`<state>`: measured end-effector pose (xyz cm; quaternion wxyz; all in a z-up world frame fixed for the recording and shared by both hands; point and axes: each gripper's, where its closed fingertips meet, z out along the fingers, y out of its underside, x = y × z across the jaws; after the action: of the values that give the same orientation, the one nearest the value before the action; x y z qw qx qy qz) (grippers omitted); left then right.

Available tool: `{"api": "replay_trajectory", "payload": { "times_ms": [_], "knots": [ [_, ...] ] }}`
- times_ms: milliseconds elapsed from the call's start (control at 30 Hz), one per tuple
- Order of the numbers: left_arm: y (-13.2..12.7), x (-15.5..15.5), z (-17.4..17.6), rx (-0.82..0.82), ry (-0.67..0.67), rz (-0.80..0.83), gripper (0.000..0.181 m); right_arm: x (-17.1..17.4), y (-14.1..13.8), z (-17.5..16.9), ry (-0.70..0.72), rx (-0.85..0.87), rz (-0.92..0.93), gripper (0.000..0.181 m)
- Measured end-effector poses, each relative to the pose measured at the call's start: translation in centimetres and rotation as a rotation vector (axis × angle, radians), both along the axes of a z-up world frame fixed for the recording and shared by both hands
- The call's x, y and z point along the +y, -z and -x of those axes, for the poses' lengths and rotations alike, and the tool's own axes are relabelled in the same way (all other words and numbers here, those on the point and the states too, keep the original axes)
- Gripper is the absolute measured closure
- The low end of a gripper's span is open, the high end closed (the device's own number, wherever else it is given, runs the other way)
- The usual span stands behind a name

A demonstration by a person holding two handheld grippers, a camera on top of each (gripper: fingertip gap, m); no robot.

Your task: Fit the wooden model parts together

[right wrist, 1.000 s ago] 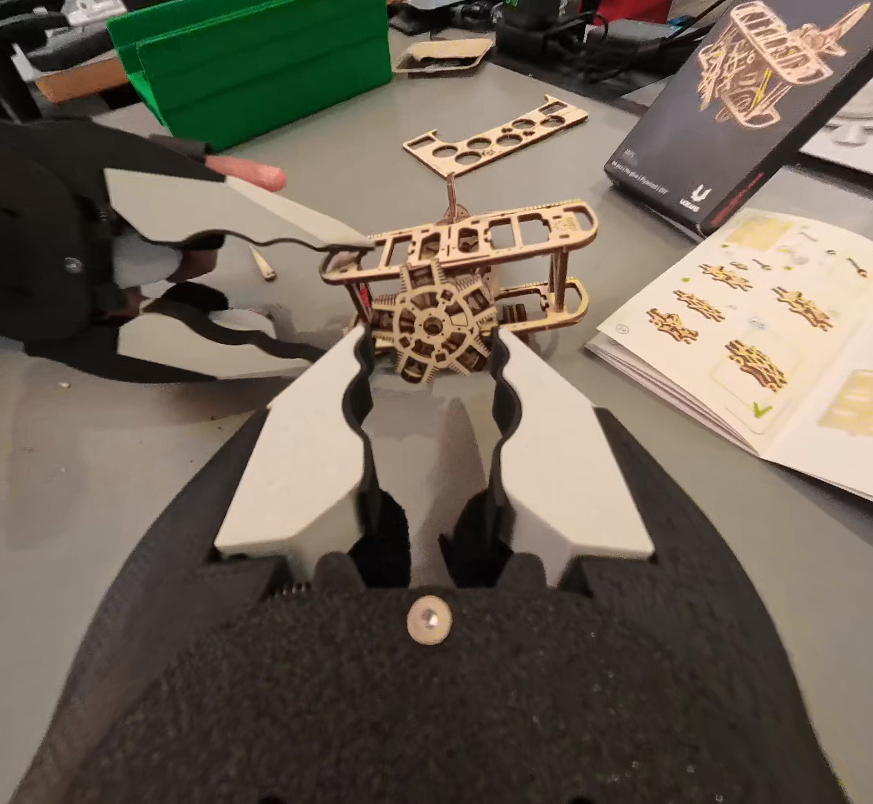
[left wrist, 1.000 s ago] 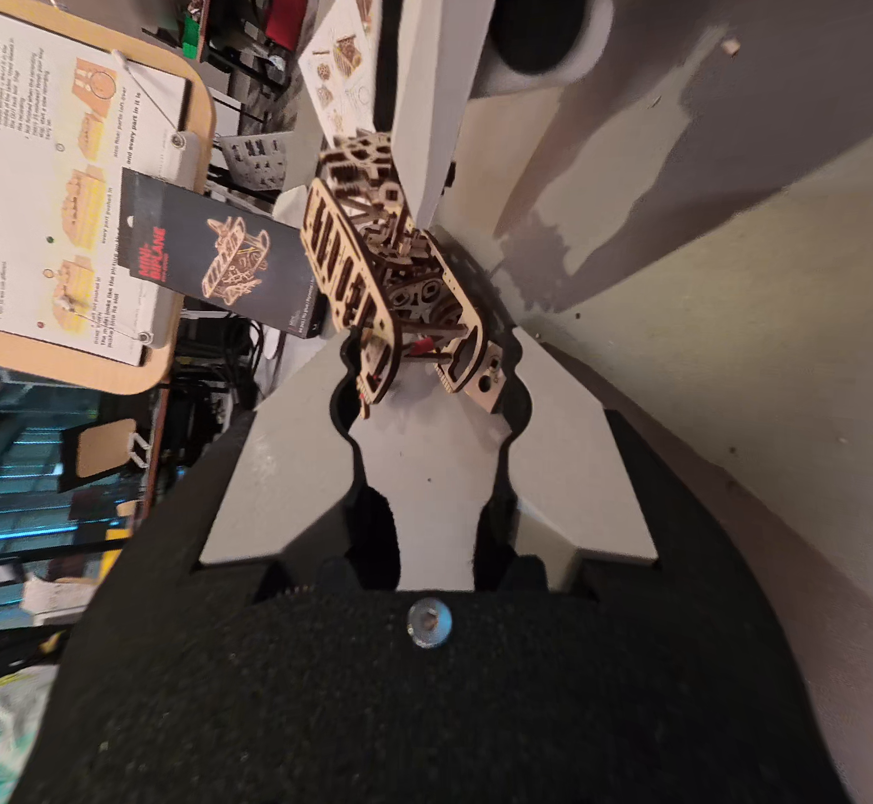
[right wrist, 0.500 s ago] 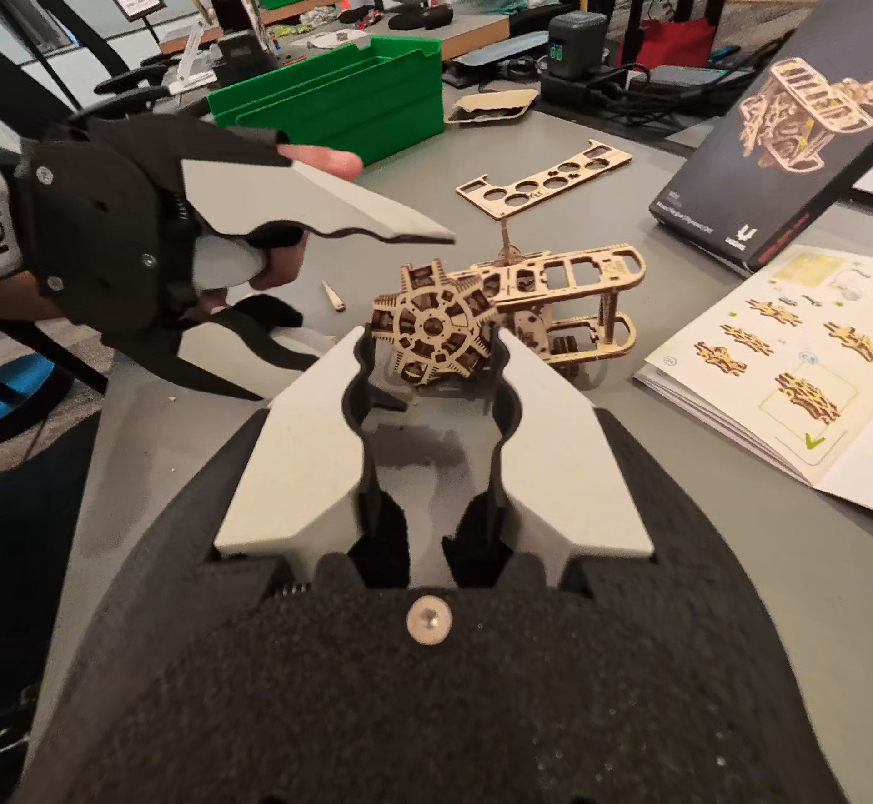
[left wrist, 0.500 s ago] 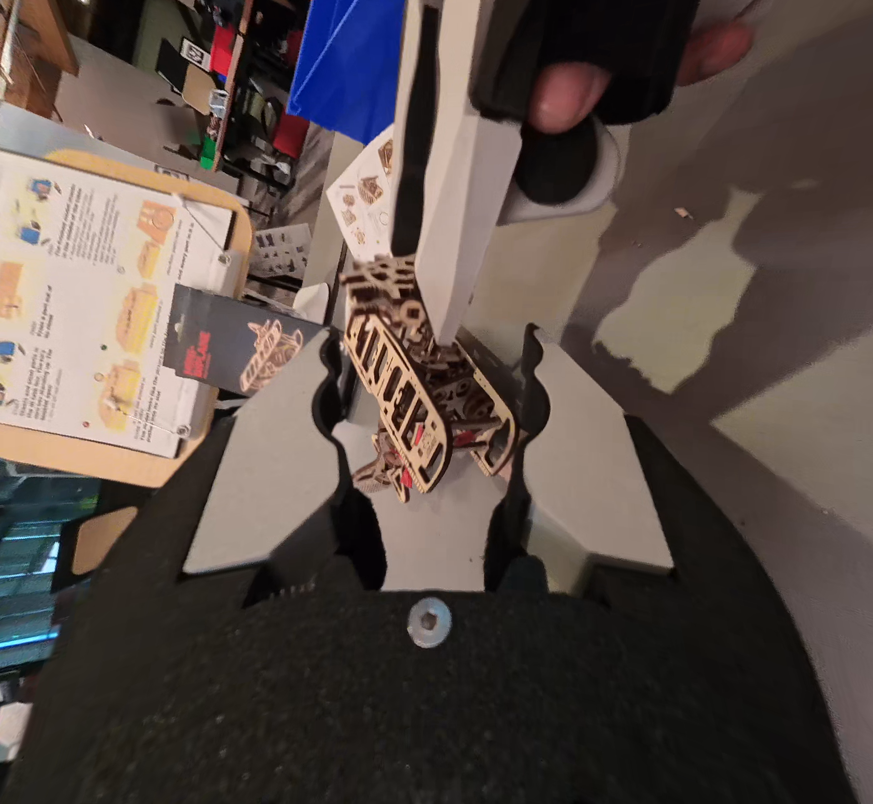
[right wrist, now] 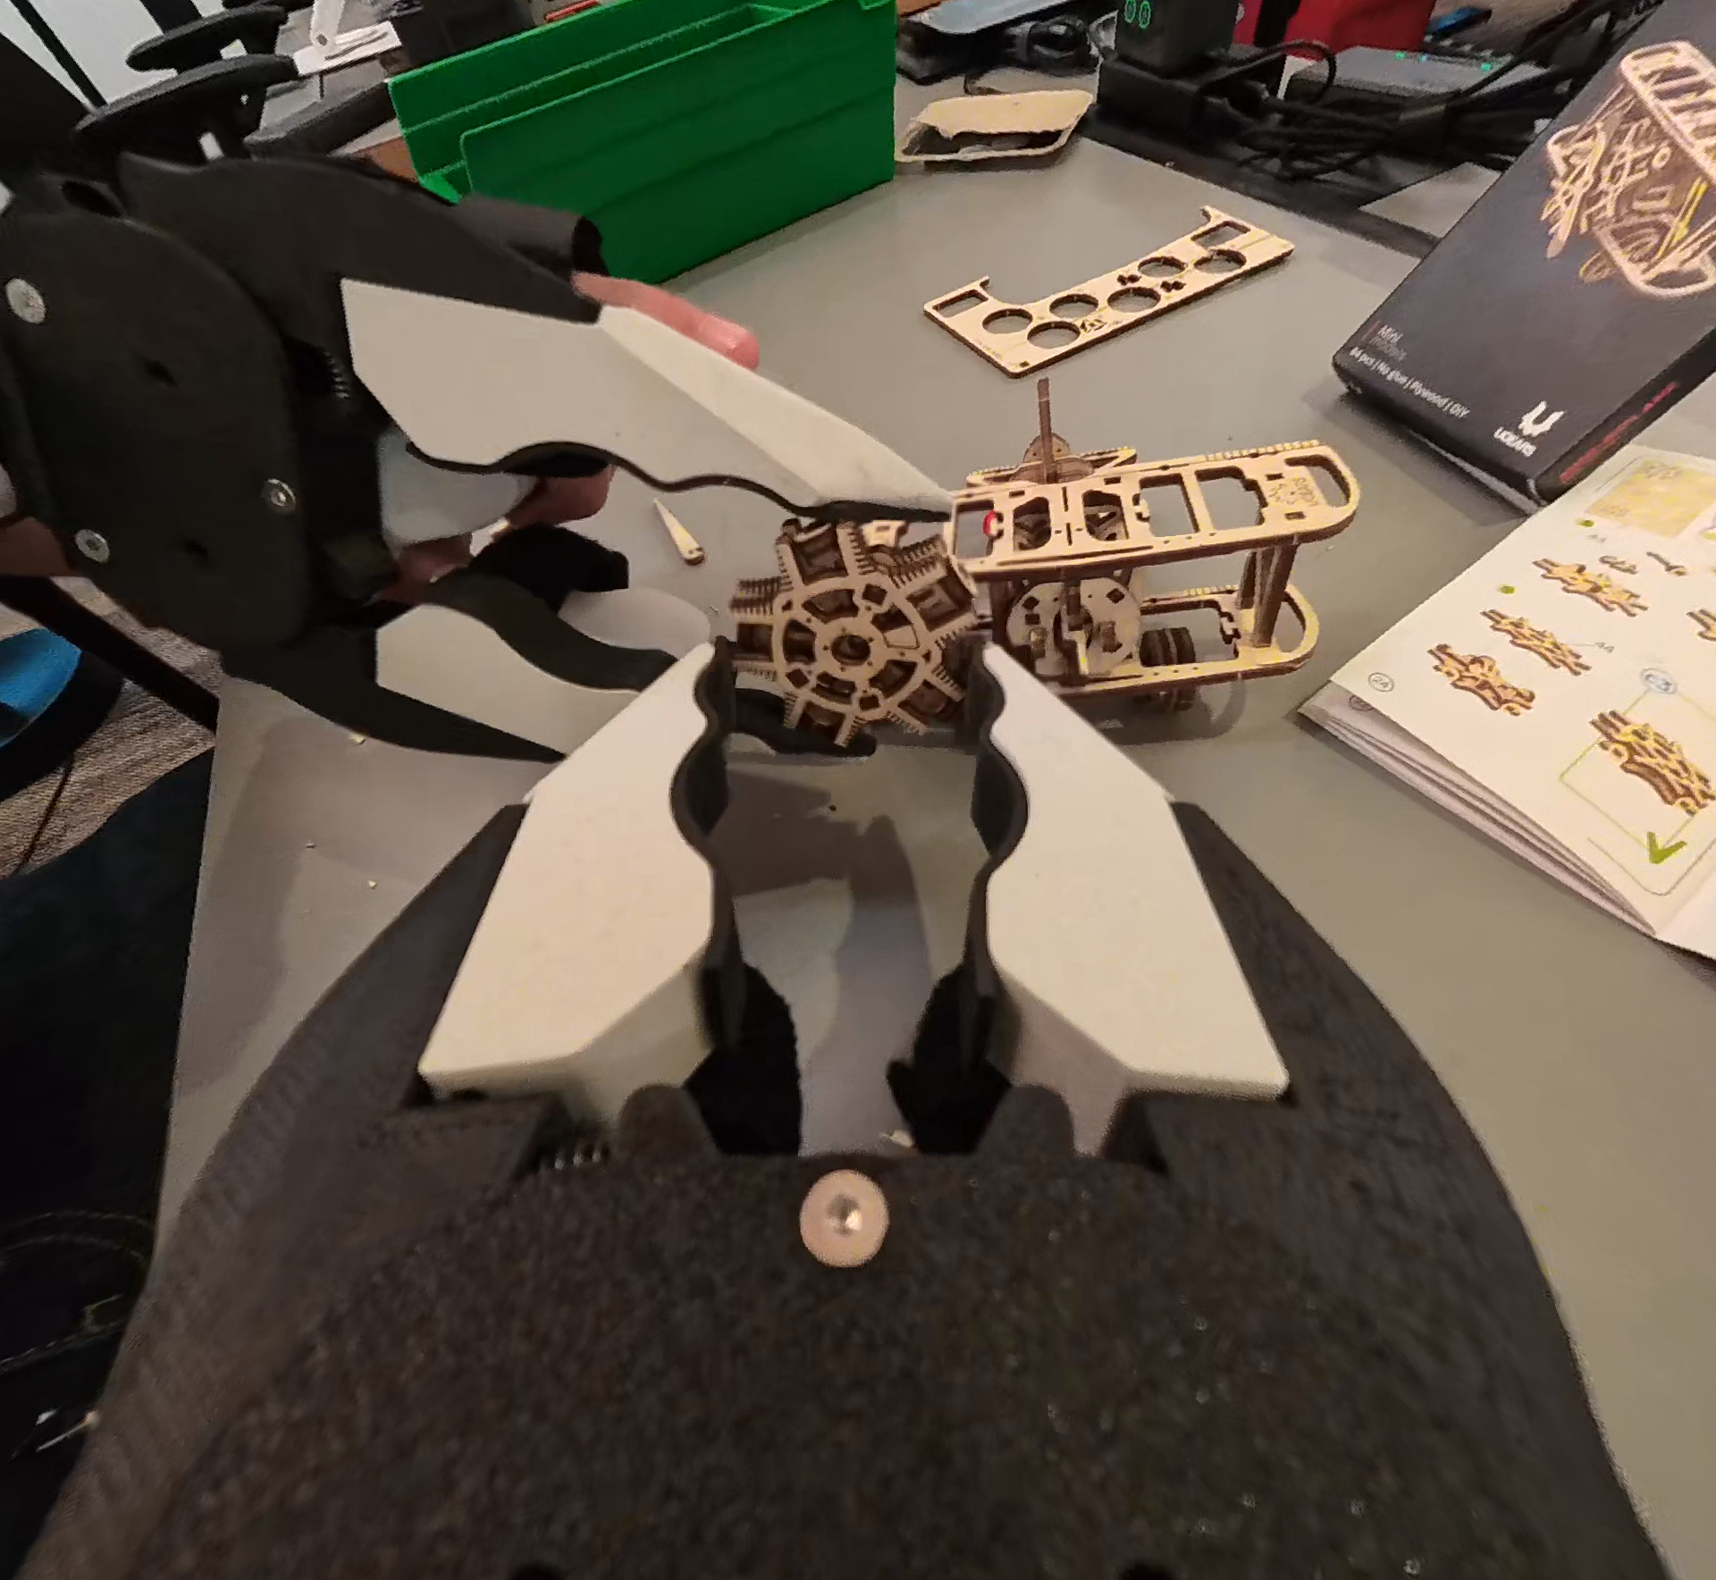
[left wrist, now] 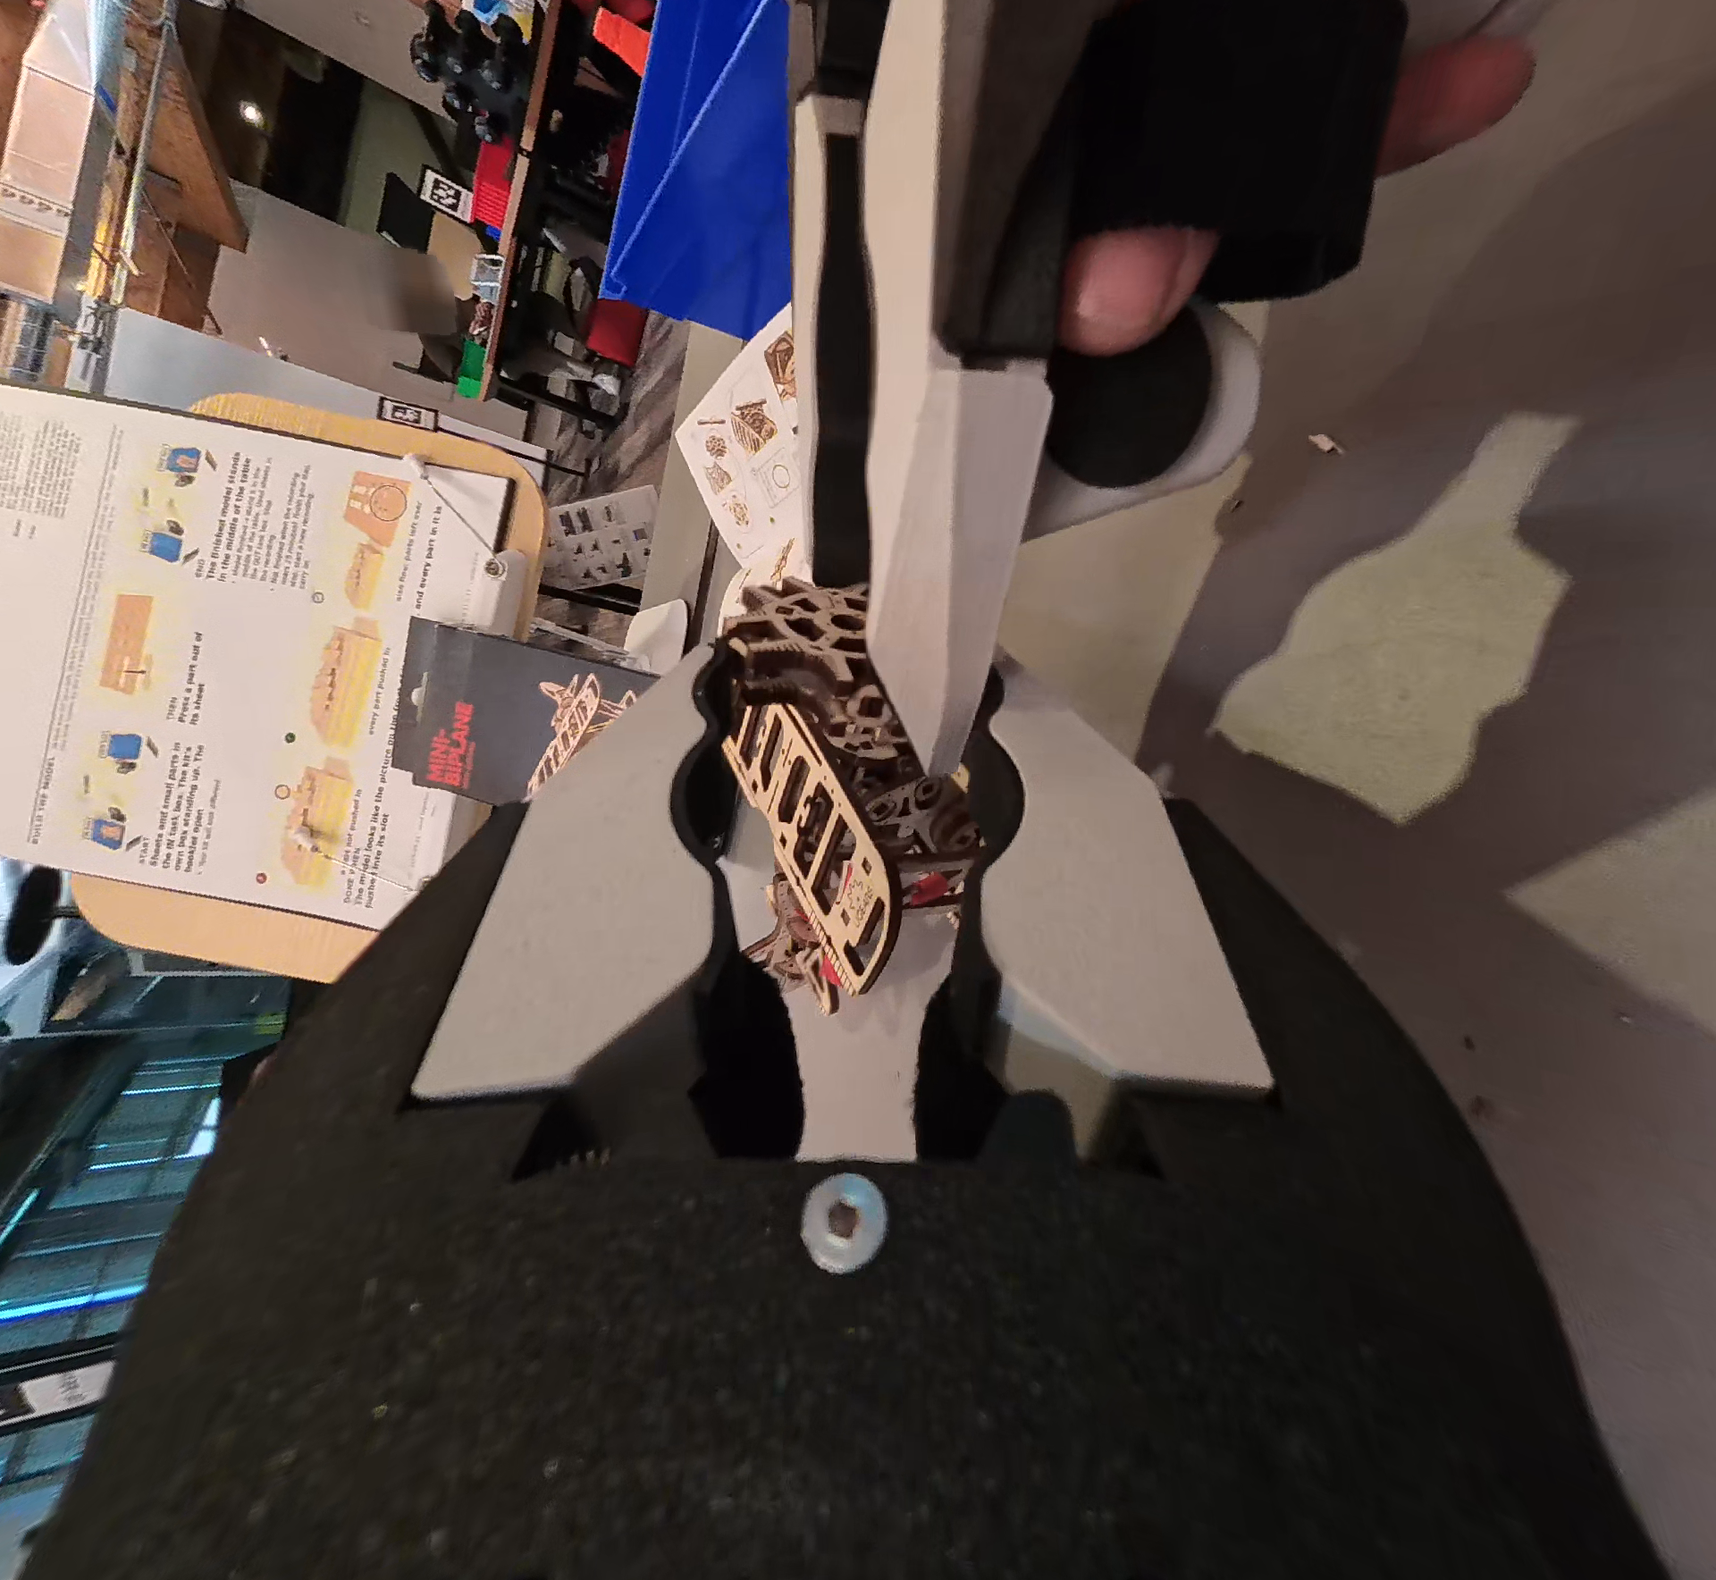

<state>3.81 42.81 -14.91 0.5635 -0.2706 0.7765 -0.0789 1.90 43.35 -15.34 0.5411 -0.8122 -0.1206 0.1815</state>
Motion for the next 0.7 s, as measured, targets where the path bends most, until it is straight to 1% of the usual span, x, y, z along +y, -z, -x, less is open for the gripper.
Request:
{"api": "replay_trajectory", "payload": {
  "times_ms": [67,167,233,333,467,600,700],
  "knots": [
    [0.1,0.0,0.0,-0.001,-0.004,-0.02,0.135,0.0,-0.2,-0.1,0.013,0.038,0.02,0.124],
    [0.6,0.1,-0.1,0.01,-0.013,-0.029,0.135,0.1,-1.2,-0.9,0.05,0.053,0.005,0.119],
    [0.7,0.2,-0.1,0.013,-0.021,-0.042,0.135,-0.1,-1.4,-0.9,0.044,0.021,0.014,0.12],
    [0.8,0.2,-0.1,0.015,-0.023,-0.047,0.135,-0.1,-0.8,-0.7,0.047,-0.044,0.047,0.12],
    [0.9,0.1,-0.2,0.014,-0.017,-0.082,0.135,0.0,-0.5,-0.5,0.05,-0.042,0.064,0.134],
    [0.9,0.1,-0.2,0.006,-0.021,-0.099,0.135,0.0,-0.4,-0.5,0.044,-0.053,0.069,0.134],
    [1.0,-0.1,-0.1,0.015,-0.008,-0.07,0.134,-0.1,-0.3,-1.1,0.053,-0.095,0.052,0.134]
  ]
}}
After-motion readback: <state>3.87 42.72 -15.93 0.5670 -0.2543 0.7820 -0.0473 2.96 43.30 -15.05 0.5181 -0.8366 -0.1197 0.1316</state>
